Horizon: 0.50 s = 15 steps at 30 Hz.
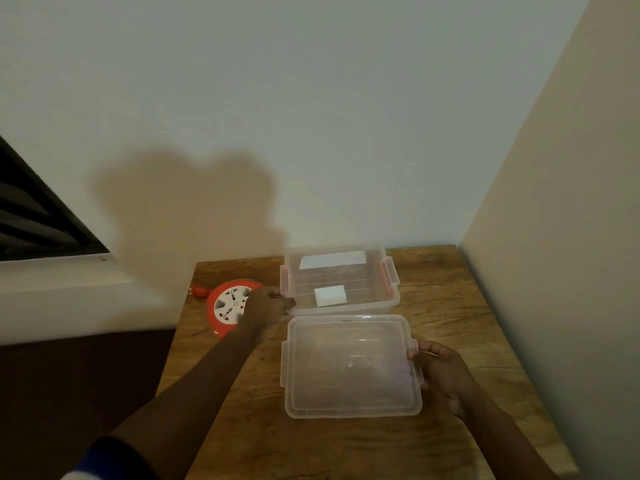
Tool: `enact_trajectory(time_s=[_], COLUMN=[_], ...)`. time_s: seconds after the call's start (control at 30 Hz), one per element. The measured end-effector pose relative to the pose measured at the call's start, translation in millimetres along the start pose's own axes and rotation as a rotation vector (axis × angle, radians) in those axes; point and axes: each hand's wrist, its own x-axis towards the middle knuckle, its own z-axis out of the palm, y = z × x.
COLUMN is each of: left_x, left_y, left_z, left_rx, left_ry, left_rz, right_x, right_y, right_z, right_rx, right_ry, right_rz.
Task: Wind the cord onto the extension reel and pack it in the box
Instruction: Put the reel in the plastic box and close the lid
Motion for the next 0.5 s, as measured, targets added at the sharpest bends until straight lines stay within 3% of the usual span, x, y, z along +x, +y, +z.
enact_trajectory(time_s=[0.5], left_x=[1], left_y=[-20], left_z=[-5], left_rx=[-0.012], left_ry=[-0.064], left_rz=[-0.014], right_x=[5], right_y=[30], right_z=[7], right_rx=[-0.120], right_ry=[0.046], right_rz=[0.047])
